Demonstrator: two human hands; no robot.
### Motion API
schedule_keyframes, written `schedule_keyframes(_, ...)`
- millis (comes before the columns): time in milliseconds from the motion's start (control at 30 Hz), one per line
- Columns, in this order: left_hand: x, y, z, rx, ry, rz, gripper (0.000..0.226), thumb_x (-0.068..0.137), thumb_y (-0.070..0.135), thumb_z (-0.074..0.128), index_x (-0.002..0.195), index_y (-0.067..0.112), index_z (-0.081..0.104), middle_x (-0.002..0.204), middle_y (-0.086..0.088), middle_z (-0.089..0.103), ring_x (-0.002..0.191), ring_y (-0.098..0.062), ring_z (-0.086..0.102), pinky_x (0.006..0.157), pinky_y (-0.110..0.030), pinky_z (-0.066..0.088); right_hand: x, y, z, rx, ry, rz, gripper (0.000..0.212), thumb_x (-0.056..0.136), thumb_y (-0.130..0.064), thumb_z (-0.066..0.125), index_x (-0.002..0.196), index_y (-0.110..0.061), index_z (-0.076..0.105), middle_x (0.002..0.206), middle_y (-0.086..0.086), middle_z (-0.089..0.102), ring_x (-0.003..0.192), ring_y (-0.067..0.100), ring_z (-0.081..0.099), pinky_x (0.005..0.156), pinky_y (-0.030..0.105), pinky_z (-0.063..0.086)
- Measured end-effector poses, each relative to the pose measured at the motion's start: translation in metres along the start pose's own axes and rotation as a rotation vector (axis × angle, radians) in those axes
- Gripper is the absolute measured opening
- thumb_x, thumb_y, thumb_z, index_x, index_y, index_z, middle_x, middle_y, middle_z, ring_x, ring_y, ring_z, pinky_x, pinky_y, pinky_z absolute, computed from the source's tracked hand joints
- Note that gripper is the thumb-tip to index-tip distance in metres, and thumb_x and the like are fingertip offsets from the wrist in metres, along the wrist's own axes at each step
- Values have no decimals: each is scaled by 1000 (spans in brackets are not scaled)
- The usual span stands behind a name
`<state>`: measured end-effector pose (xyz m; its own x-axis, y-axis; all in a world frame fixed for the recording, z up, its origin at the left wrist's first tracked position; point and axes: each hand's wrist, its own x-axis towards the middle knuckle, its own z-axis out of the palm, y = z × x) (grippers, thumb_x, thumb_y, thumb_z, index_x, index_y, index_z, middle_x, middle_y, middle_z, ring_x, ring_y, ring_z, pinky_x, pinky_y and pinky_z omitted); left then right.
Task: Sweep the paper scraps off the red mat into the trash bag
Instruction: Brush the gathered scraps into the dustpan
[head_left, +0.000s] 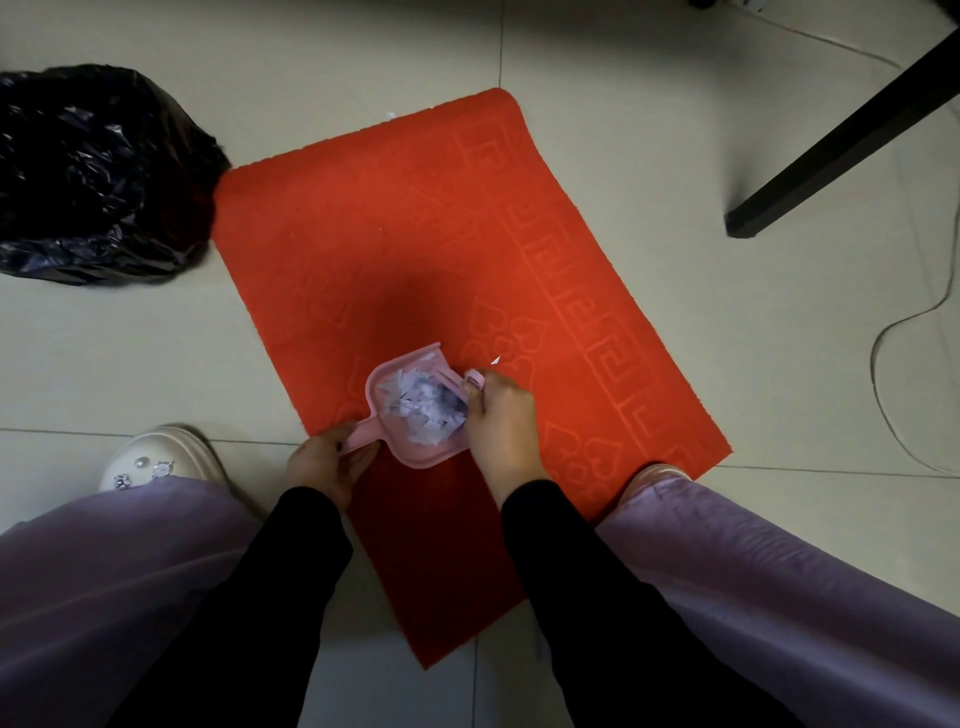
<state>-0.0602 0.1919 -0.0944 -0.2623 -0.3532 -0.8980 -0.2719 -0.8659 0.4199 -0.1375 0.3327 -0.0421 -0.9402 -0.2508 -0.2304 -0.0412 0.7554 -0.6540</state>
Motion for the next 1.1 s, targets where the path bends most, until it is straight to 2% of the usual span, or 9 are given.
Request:
schedule_keyframes(133,-4,-1,-2,-3,-5,13,17,90,-4,49,79,6,57,82,-6,59,58,-15,66,47,-21,56,-3,-6,0,18,-13,-3,21,93,-5,46,101,3,63,94,23,66,86,37,62,70,35,43)
schedule_keyframes(233,-4,-1,-6,48,-62,28,12,93,0,46,92,6,56,84,-6,63,69,-15,65,50,-18,56,-4,-8,-8,31,27,-18,22,94,-6,47,105,4,63,98,22,67,89,35,63,66,25,36)
schedule_keyframes(333,-4,3,-7,6,-45,-4,16,91,-1,47,86,7,60,70,-5,70,61,-16,67,47,-20,56,-3,-9,-14,66,61,-21,25,94,-6,47,111,3,63,98,22,68,81,30,62,64,17,32)
schedule_keyframes(400,-4,5,-7,-9,-42,-18,17,90,0,47,85,8,61,78,-7,68,66,-18,66,48,-21,56,1,-7,-13,73,85,-19,24,94,-6,47,109,2,64,93,23,68,71,26,56,63,23,33)
schedule_keyframes(533,-5,9,-11,3,-20,-4,20,91,-1,45,79,7,59,47,0,66,42,-10,64,44,-20,55,10,2,-16,84,160,10,22,92,-7,49,103,2,66,87,22,68,70,30,59,63,31,39)
schedule_keyframes(767,1,8,-16,53,33,9,20,90,-4,47,75,5,55,39,2,61,36,-8,60,40,-20,53,31,21,-28,78,226,44,22,92,-2,46,101,1,65,90,20,68,80,30,63,67,26,37)
schedule_keyframes(833,0,6,-13,60,10,16,17,91,-3,47,78,5,56,45,0,64,42,-10,64,43,-20,55,34,26,-29,79,236,40,22,92,-1,46,100,2,65,90,21,68,83,32,63,69,27,38)
schedule_keyframes(933,2,-1,-5,101,-12,7,11,91,1,48,87,6,57,79,-7,64,70,-18,63,50,-21,57,36,31,-27,63,216,37,20,93,-2,45,96,3,65,85,22,67,78,32,62,64,26,34)
schedule_keyframes(1100,-2,-7,14,75,34,-4,14,88,-4,52,77,5,56,68,-8,63,68,-21,58,42,-23,55,25,34,-21,39,129,40,20,94,-3,46,96,4,64,80,22,64,68,25,53,59,22,27)
